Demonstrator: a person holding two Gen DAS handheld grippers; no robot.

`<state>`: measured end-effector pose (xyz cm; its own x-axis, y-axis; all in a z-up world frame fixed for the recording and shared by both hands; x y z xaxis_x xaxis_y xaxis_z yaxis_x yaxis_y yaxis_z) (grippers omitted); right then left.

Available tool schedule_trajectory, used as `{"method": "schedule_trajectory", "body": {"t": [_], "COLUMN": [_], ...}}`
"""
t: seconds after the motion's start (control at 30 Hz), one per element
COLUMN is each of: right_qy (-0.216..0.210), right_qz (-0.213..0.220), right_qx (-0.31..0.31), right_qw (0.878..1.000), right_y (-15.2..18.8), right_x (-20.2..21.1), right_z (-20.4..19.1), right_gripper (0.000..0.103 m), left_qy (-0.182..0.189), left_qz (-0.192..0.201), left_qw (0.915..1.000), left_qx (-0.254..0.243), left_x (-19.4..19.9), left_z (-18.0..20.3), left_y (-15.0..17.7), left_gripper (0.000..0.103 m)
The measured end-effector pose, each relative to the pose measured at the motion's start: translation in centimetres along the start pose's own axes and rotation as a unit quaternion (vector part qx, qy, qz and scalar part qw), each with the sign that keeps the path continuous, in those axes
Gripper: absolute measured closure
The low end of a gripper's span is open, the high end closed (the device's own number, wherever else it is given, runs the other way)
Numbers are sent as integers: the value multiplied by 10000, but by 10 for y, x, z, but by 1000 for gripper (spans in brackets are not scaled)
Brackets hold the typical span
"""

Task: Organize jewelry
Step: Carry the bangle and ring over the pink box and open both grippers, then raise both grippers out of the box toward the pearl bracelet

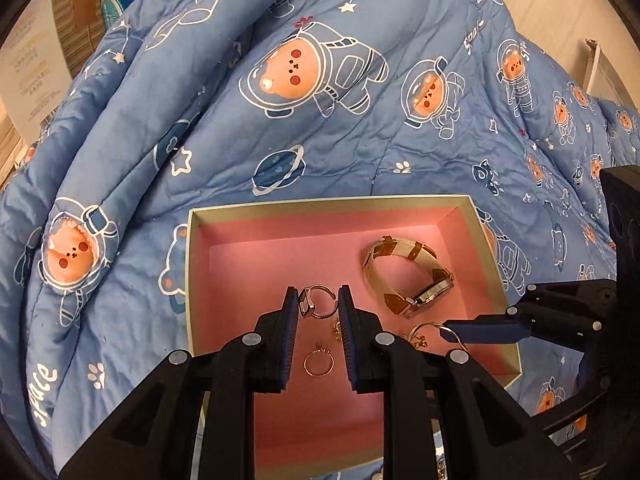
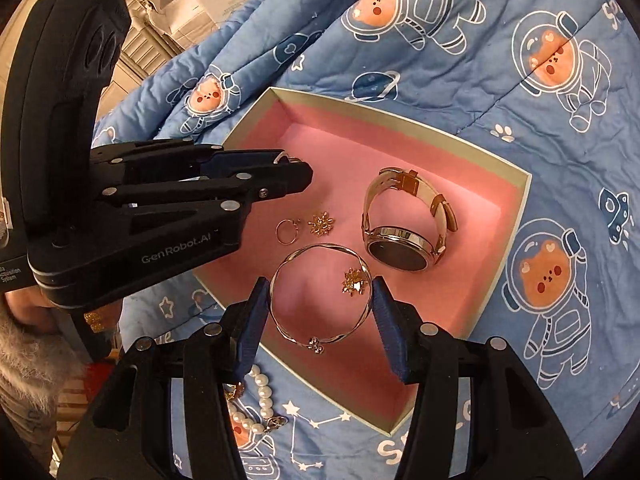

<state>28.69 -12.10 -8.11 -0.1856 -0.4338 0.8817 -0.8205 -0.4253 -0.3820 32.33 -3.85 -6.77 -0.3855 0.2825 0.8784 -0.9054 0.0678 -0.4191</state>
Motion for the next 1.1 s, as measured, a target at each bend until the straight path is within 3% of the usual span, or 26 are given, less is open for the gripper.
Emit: {"method": "schedule_trajectory", "body": {"t": [0.37,0.6,0.77,0.8,0.87,1.0,1.1], "right_qy": [638,952,957,932,918,906,881], "right_qz": [-176,-111,26,52,128,390,758], "right_qx": [357,464,415,399,357,327,374], "right_qw": [9972,9943,9945,9948,9951,9946,9925], "right_y": [-4,-5,-2,-2,-1,6,14], "right_x": [-21,-28,-25,-25,-21,-5,16], "right_z": [-9,-16,-21,-22,-22,-25,-30], "right_gripper": [51,51,49,46,34,34,30], "left_qy": [-341,-348,-185,-120,-206,-259,-236], "left_qz": [-184,-132,-12,49,196,470,750], "left_qw": [9992,9992,9998,9999,9996,9986,9969], "left_qx": [76,129,37,36,15,-31,24], "left_x": [-31,-32,-23,-20,-12,11,32], "left_z": [2,2,8,10,12,9,5], "left_y": [-6,-8,-4,-4,-4,-4,-2], "left_gripper": [83,82,56,54,35,30,19]}}
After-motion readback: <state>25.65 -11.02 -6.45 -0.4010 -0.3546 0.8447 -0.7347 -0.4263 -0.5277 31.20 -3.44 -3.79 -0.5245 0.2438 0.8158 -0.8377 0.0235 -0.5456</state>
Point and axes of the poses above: each gripper's, at about its wrist camera, not at the fingertips, and x roughly against the way its jaws point, z to its right, y to its underside, the point moved 3 cm from there along -x, roughly the way its jaws point, and after that the axes turned 9 degrees about x, right-handed, at the moved point
